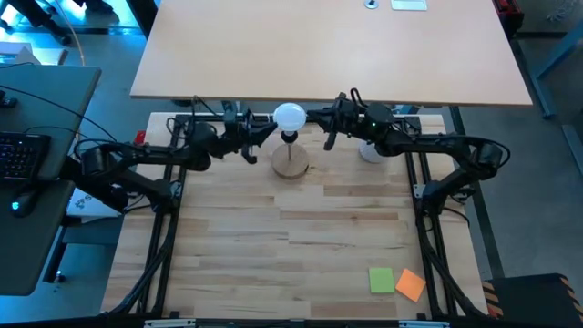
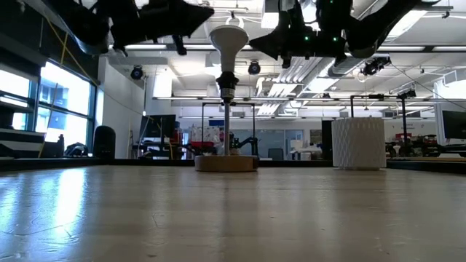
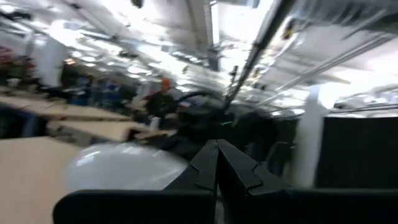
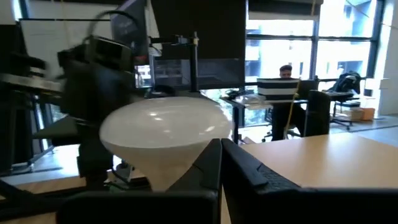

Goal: Screw lightbulb
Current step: Remove the lightbulb from the brown lamp

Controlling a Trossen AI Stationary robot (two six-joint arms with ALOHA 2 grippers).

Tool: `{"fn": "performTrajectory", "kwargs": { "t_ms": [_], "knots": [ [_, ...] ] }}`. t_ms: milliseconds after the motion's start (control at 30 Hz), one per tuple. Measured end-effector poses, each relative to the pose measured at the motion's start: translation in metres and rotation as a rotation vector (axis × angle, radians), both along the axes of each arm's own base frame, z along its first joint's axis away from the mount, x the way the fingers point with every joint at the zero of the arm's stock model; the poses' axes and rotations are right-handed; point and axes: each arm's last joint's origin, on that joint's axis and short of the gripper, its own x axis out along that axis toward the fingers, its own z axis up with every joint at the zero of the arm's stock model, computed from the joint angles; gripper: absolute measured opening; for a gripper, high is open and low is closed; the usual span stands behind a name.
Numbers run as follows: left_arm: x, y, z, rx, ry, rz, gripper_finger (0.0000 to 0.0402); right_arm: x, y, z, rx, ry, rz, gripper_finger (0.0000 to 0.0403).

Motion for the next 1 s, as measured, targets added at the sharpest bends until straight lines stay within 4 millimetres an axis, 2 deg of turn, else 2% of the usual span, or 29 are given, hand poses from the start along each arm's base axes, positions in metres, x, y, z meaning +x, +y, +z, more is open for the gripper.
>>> {"fn": "performTrajectory", "kwargs": {
  "t_ms": [100,200,267,367,467,600,700,1000],
  "knots": [
    [-0.003,-0.014,0.01,0.029,-0.037,-0.035,0.0,-0.003,-0.005,0.0,0.001,-0.001,-0.027,0.0],
    [-0.01,-0.02,0.016,0.033,-0.036,0.003,0.0,-0.007,-0.011,0.003,0.006,-0.021,-0.068,0.0],
    [-0.013,-0.017,0.015,0.011,0.02,0.086,0.0,-0.01,-0.012,0.007,0.017,-0.047,-0.061,0.0],
    [-0.016,-0.006,0.009,-0.036,0.092,0.254,0.0,-0.01,-0.004,0.014,-0.011,-0.075,0.039,0.0],
    [-0.016,0.007,0.004,-0.065,0.096,0.309,0.0,-0.004,0.008,0.013,-0.005,-0.071,0.102,0.0],
    [-0.01,0.022,-0.003,-0.113,0.115,0.259,0.0,0.004,0.017,0.01,-0.015,-0.061,0.105,0.0],
    [-0.003,0.025,-0.007,-0.14,0.112,0.204,0.0,0.005,0.017,0.008,0.001,-0.054,0.012,0.0],
    [0.008,-0.005,-0.003,-0.14,0.075,0.051,0.0,0.003,0.012,0.006,-0.02,-0.038,-0.071,0.0]
  ]
}}
